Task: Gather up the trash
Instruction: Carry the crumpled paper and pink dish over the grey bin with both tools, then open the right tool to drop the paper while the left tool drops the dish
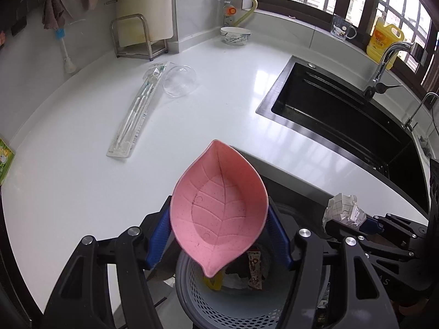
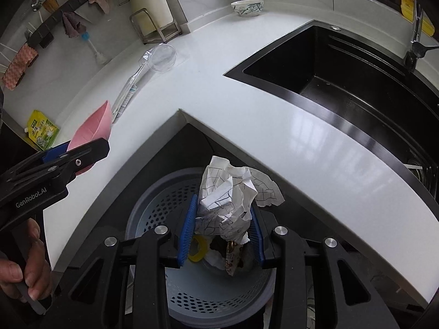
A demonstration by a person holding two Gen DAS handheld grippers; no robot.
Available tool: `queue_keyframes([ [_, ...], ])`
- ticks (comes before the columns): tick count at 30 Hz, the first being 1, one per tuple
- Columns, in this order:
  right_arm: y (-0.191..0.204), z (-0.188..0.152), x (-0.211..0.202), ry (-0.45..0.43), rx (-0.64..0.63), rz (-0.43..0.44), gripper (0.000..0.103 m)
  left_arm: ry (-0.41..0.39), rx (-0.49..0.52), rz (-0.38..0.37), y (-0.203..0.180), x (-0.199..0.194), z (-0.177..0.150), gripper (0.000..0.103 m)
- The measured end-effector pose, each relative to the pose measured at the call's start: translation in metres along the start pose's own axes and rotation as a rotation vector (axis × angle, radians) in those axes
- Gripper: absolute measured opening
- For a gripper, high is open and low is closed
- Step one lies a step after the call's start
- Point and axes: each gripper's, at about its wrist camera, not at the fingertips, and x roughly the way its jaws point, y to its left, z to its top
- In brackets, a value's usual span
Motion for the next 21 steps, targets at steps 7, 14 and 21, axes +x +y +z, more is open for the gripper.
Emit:
queue_keyframes([
  [7, -0.015, -0.019, 0.006, 0.037, -0.015, 0.005, 0.035, 0.034, -0.015, 0.01, -0.02, 0.01, -0.028, 0.062],
  [14, -0.024, -0.034, 0.021, 0.08, -0.029, 0.013, 0.035, 0.071, -0.033, 0.026, -0.031, 0.025, -0.047, 0.062],
  [21, -0.025, -0.044, 0.045, 0.145, -0.032, 0.034, 0.035, 0.125, -0.062, 0.029, -0.032, 0.042, -0.063, 0.062],
])
